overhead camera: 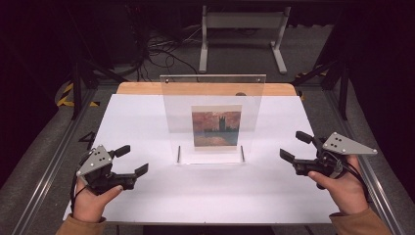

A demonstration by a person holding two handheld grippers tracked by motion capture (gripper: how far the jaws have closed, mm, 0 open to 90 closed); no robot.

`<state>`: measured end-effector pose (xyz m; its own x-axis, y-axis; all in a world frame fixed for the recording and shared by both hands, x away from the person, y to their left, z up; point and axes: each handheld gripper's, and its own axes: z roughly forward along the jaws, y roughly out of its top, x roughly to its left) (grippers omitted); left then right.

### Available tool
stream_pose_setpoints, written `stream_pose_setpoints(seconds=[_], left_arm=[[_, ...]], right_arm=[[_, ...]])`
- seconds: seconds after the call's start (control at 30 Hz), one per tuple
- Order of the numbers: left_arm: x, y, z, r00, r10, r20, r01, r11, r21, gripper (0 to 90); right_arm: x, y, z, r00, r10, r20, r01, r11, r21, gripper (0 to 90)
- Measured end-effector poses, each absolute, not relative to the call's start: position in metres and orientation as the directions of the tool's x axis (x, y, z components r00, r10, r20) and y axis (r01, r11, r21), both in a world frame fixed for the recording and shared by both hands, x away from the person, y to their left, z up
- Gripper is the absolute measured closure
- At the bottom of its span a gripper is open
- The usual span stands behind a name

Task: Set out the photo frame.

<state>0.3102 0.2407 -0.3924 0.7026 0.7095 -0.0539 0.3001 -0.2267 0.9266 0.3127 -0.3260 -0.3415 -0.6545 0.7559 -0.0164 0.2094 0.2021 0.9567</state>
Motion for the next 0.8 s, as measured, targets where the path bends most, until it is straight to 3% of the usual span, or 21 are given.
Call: stream_pose_setpoints(seconds=[0.43,0.8], left_arm=[[0.309,0.254,-0.427,0.691,0.714,-0.111,0.34,-0.185,0.922,9.7],[0.31,0.255,-0.447,0.684,0.723,-0.098,0.34,-0.197,0.919,9.2]], right_arm=[[0.311,-0.335,-0.385,-0.635,0.772,0.033,0.277,0.188,0.942,11.2],[0.314,-0.338,-0.427,-0.619,0.783,0.063,0.331,0.187,0.925,9.9]])
